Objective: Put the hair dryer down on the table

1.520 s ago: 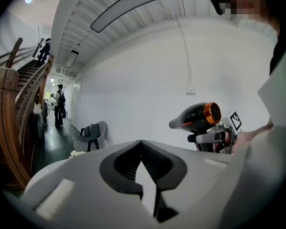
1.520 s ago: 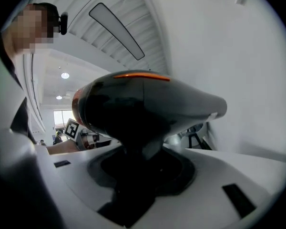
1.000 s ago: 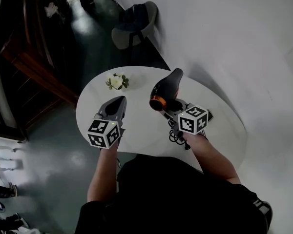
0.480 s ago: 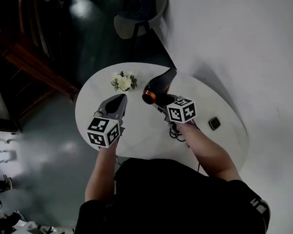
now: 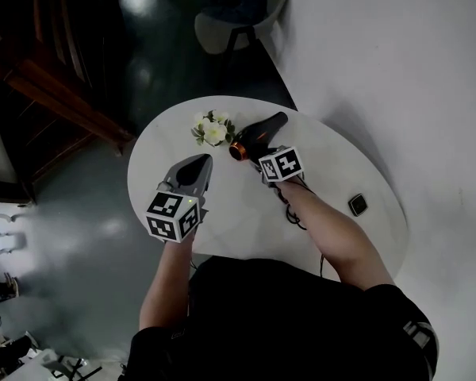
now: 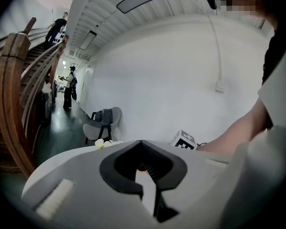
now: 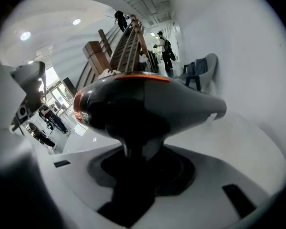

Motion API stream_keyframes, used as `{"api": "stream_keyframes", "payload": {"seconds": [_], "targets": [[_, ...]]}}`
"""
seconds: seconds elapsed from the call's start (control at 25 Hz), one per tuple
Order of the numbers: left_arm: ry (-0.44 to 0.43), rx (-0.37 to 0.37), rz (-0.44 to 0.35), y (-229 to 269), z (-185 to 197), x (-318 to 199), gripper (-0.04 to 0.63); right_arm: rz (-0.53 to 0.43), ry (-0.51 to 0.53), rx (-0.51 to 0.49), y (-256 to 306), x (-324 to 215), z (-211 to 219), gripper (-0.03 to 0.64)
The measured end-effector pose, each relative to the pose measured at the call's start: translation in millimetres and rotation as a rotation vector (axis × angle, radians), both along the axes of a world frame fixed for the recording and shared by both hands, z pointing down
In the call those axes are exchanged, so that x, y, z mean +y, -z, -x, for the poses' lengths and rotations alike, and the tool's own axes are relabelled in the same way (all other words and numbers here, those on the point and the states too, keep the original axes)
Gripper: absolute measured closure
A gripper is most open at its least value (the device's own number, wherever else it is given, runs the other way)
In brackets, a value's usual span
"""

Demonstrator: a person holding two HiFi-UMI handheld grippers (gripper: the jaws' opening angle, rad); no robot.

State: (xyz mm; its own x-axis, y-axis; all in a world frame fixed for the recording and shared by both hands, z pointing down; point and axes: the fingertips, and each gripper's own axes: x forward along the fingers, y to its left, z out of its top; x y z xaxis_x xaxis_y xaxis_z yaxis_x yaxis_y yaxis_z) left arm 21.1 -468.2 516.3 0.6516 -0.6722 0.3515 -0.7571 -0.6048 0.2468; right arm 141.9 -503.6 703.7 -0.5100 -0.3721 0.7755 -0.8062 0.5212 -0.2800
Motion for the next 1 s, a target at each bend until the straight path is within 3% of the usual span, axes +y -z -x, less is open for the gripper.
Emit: {"api": "stream_keyframes", "payload": {"seconds": [0.36,0.8,1.0], "targets": [[0.039,-0.013,0.020,-6,19,12,0.586,0.038,0.027,0.121,-27,0,7,0.454],[0.026,-0.014,-0.007,7,11,17,0.586,0.082,0.083,0.064,-23,22,2,0.434],[0.015,-0.019,-0.010,10,2,16,0.586,-0.025,0.086,0.001,20,21,-12,0.422]]}}
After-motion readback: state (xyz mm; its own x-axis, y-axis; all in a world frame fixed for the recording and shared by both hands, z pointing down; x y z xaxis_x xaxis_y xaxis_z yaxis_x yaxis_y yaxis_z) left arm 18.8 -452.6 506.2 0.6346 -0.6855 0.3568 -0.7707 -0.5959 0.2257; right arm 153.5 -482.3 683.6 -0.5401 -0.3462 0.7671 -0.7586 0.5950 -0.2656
